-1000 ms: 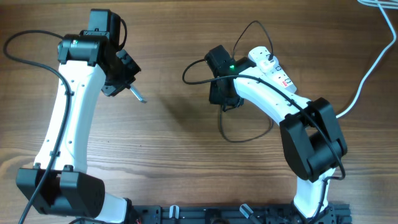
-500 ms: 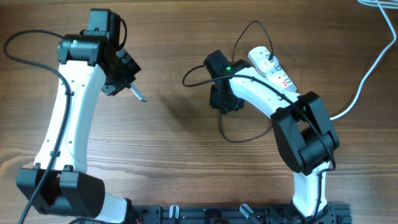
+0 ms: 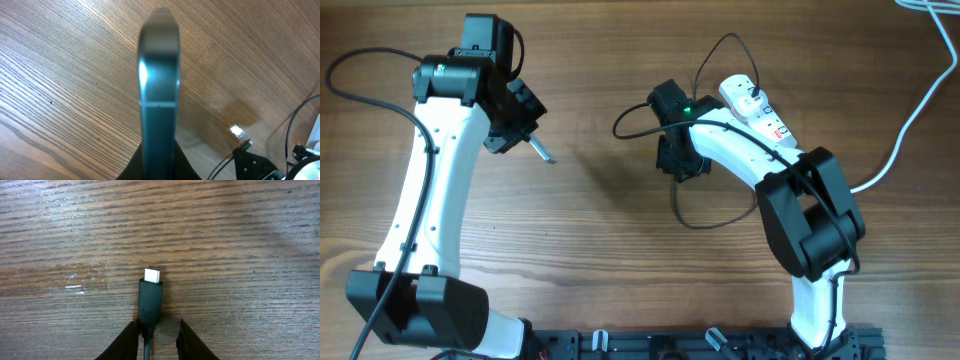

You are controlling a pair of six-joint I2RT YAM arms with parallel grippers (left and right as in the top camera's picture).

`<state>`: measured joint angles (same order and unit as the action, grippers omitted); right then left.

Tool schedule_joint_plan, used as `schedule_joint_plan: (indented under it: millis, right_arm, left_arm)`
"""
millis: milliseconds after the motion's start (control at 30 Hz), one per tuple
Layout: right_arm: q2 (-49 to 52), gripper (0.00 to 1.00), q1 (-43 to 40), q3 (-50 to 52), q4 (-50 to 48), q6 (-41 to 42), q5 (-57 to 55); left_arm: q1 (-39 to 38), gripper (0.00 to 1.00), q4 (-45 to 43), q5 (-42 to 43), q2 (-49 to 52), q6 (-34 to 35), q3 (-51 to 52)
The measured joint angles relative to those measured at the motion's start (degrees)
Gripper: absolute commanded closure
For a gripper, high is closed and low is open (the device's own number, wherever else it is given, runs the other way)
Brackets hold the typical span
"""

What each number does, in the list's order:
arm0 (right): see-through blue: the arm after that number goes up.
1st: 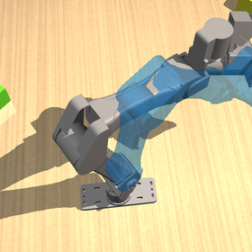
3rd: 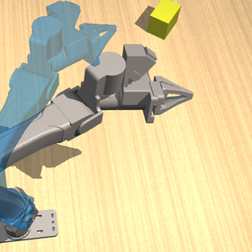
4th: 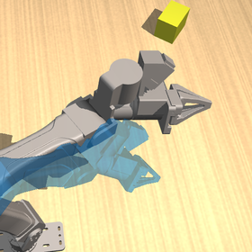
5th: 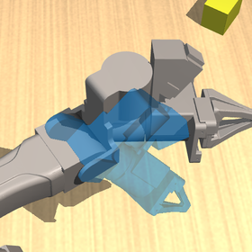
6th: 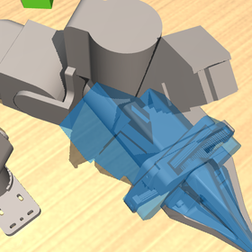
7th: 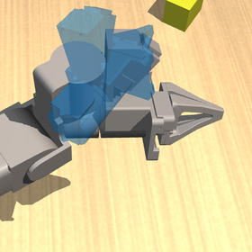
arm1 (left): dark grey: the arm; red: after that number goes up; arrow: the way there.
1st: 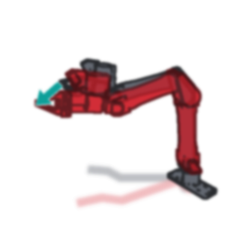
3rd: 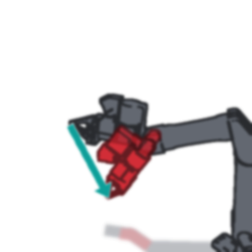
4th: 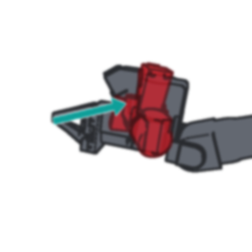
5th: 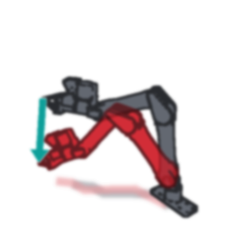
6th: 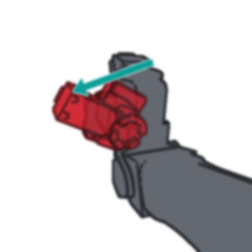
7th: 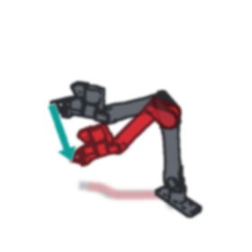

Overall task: Plug charger to phone and switch on socket
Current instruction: 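Grasp the black USB-C cable plug with the right gripper, then raise the phone with the left gripper and bring the plug below it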

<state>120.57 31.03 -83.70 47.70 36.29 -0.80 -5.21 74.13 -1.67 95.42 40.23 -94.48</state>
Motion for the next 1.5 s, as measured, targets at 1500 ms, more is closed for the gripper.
schedule_joint_plan:
  millis: [1500]
  right_arm:
    - [-20.4,0.95,1.4,-5.1,10.4,-16.3,18.8]
  left_arm:
    - [0.0,0.96,-14.4,30.8,0.1,-16.4,0.1]
